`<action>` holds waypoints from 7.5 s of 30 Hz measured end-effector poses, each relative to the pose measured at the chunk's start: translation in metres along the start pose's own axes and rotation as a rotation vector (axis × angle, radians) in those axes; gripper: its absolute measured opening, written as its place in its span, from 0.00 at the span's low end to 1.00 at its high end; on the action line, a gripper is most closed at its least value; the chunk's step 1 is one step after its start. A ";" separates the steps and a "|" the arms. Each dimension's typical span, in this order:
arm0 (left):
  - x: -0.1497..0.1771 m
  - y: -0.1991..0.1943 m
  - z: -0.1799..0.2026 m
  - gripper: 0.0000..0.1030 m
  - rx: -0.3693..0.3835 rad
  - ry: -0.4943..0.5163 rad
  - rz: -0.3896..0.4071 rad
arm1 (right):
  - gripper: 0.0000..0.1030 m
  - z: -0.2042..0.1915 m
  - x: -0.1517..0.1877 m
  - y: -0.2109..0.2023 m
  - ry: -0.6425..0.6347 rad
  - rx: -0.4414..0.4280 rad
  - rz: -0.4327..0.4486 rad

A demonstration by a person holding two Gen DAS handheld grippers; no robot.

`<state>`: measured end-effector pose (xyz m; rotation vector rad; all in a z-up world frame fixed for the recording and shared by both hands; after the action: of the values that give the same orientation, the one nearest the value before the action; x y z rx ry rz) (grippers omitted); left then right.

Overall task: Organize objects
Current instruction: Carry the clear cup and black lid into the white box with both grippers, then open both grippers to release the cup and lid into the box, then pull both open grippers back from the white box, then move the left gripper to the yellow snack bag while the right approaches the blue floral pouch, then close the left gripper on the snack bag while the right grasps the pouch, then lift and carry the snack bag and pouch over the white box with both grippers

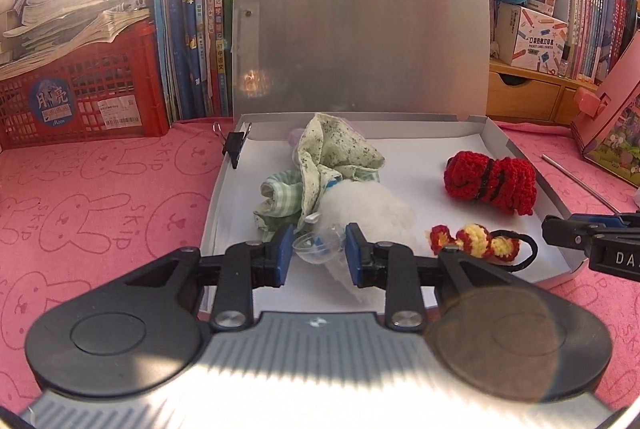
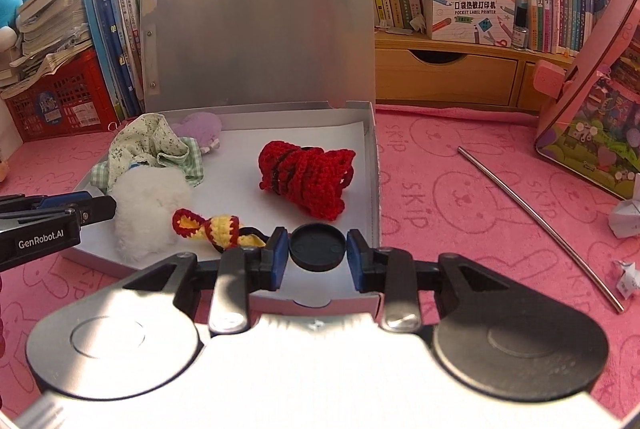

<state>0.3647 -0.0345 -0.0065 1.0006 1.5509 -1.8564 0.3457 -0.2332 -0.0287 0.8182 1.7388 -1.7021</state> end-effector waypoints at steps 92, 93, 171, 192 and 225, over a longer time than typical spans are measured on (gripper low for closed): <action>-0.002 0.003 -0.009 0.88 -0.060 0.042 -0.037 | 0.93 -0.017 -0.016 -0.002 0.027 -0.146 0.018; -0.002 -0.002 -0.007 0.89 -0.056 0.046 -0.031 | 0.94 -0.017 -0.016 -0.006 0.019 -0.149 0.027; 0.138 -0.166 0.051 0.88 0.404 -0.040 -0.094 | 0.57 -0.036 0.155 -0.156 -0.355 -0.249 0.053; 0.159 -0.155 0.051 0.58 0.392 -0.111 -0.117 | 0.72 -0.038 0.155 -0.155 -0.319 -0.276 0.075; 0.148 -0.169 0.034 0.57 0.267 -0.049 -0.018 | 0.93 -0.034 0.140 -0.159 -0.259 -0.416 0.038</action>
<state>0.1387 -0.0224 -0.0226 1.0497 1.3110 -2.1236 0.1350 -0.1943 -0.0300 0.4200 1.7916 -1.2876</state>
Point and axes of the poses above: each gripper's, at about its wrist camera, not at the fingertips, and y roughly the way its jaws point, z to its right, x to its underside, the point moved 9 cm from there along y, roughly the way its jaws point, and after that the axes turned 5 degrees about x, right-handed, at the moved point
